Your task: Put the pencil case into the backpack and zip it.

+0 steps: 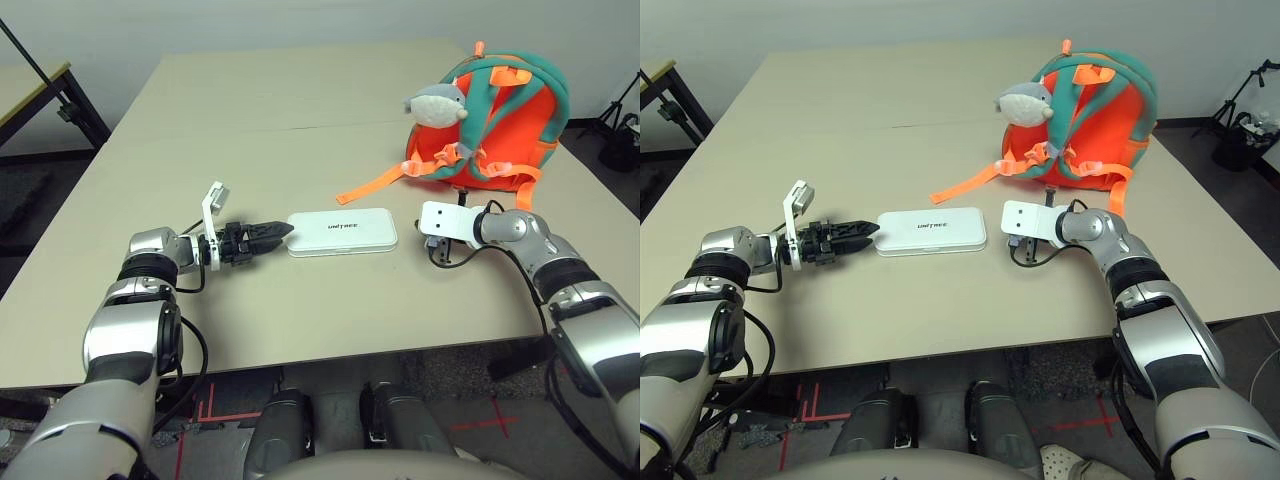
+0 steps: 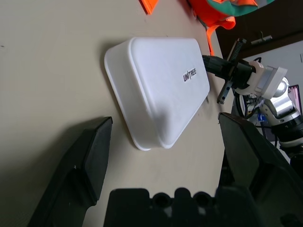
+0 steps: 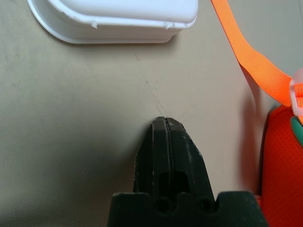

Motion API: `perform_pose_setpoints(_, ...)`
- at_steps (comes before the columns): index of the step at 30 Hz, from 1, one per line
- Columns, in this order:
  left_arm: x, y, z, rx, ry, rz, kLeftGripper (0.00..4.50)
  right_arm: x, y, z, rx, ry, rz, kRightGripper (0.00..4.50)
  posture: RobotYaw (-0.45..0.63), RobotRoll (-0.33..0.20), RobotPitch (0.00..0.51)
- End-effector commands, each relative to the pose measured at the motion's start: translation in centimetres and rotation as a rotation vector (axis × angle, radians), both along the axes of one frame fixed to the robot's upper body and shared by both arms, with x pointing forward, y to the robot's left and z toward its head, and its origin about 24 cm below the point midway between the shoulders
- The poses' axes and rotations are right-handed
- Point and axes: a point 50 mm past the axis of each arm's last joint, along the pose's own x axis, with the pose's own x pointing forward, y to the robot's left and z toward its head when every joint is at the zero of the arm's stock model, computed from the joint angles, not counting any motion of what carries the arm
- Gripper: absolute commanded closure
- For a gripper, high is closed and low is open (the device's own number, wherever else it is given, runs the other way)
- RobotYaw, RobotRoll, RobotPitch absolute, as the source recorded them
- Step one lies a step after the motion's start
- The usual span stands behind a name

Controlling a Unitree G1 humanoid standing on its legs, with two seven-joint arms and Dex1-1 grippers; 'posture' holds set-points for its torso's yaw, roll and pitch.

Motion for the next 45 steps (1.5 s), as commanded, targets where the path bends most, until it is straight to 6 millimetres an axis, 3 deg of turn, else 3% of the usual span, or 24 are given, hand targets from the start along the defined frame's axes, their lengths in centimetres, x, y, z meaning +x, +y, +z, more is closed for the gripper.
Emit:
perform_pose_setpoints(1,-0.4,1.2,-0.5,0.072,0.039,0.038,0.00,-0.3,0.4,-0.5,-0.021,0.037,0.033,4.47,0.06,0.000,0.051)
perform_pose_setpoints(7,-0.4,1.0,-0.7,0.070,0.044,0.031,0.00,-0.4,2.2,-0.7,0.013,0.049,0.093,4.47,0.06,0.000,0.053)
perform_pose_setpoints(19,-0.3,0.5,-0.7,0.081,0.045,0.003,0.00,-1.2,10.0,0.3,0.141,0.036,0.335,4.47,0.05,0.000,0.051)
perform_pose_setpoints(27,-0.2,0.5,-0.6,0.077,0.042,0.000,0.00,-1.3,10.4,0.1,0.130,0.042,0.336,4.47,0.05,0.000,0.046)
perform_pose_setpoints(39,-0.2,0.1,-0.6,0.060,0.043,-0.016,0.00,-1.7,13.0,0.3,0.153,0.036,0.404,4.47,0.06,0.000,0.036)
perform_pose_setpoints(43,-0.2,0.4,-0.5,0.065,0.029,-0.012,0.00,-1.2,12.1,0.6,0.146,0.028,0.376,4.47,0.06,0.000,0.036)
perform_pose_setpoints(45,-0.1,0.5,-0.5,0.066,0.021,0.006,0.36,-1.1,11.2,0.5,0.132,0.029,0.351,4.50,0.07,0.000,0.037)
